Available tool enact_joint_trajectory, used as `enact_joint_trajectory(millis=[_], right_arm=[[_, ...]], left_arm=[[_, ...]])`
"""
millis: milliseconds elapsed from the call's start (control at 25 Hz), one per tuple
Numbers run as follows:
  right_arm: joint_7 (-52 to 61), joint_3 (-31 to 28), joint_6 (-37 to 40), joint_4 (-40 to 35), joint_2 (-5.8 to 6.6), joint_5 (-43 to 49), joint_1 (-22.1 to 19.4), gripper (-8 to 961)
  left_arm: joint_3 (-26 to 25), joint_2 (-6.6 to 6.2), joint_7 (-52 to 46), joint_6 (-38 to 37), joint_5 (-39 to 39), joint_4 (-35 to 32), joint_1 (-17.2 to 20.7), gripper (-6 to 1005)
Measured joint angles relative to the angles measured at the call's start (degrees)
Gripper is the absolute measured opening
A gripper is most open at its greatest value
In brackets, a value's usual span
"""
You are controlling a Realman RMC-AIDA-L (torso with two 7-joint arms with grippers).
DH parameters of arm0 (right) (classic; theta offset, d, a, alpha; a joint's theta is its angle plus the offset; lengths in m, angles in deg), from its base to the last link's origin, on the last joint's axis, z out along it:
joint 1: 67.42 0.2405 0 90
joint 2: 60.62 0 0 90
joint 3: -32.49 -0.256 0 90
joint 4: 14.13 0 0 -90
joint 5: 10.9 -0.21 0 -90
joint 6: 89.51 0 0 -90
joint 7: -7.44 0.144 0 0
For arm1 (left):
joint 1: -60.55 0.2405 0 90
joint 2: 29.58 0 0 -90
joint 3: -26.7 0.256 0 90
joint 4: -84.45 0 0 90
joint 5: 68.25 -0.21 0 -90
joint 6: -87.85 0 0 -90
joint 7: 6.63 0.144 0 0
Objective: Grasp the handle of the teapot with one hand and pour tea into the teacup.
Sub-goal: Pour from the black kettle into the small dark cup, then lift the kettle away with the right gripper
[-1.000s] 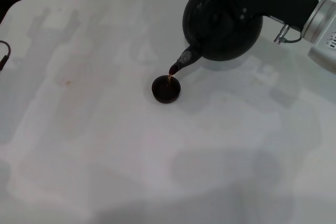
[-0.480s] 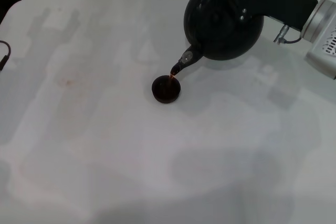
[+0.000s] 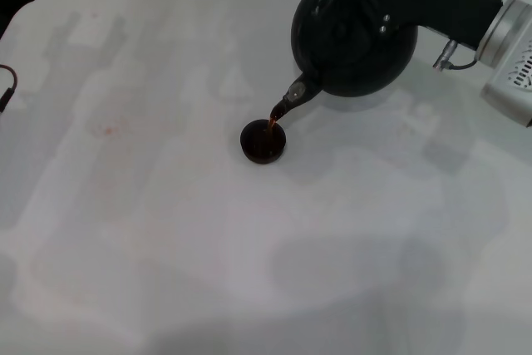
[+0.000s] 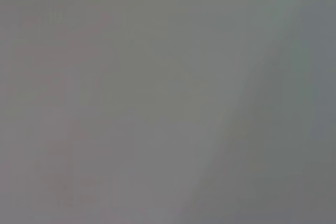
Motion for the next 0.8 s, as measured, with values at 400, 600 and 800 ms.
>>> enact_joint_trajectory(millis=[400,600,800], right_arm=[[-0.2,2.5,1.2,0.3,0.0,-2.1,0.0,117],[0.2,3.1,1.3,0.1,0.01,-2.9,0.0,118],[3.5,3.8,2.2,-0.1,0.0,-3.8,0.0,118]], left_arm=[[-0.1,0.0,0.0,0.0,0.0,0.1,0.0,836],[-0.1,-0.05,0.0,0.0,0.0,0.2,-0.1,835],[-0.4,-0.08,0.0,-0.8,0.0,0.8,-0.4,836]])
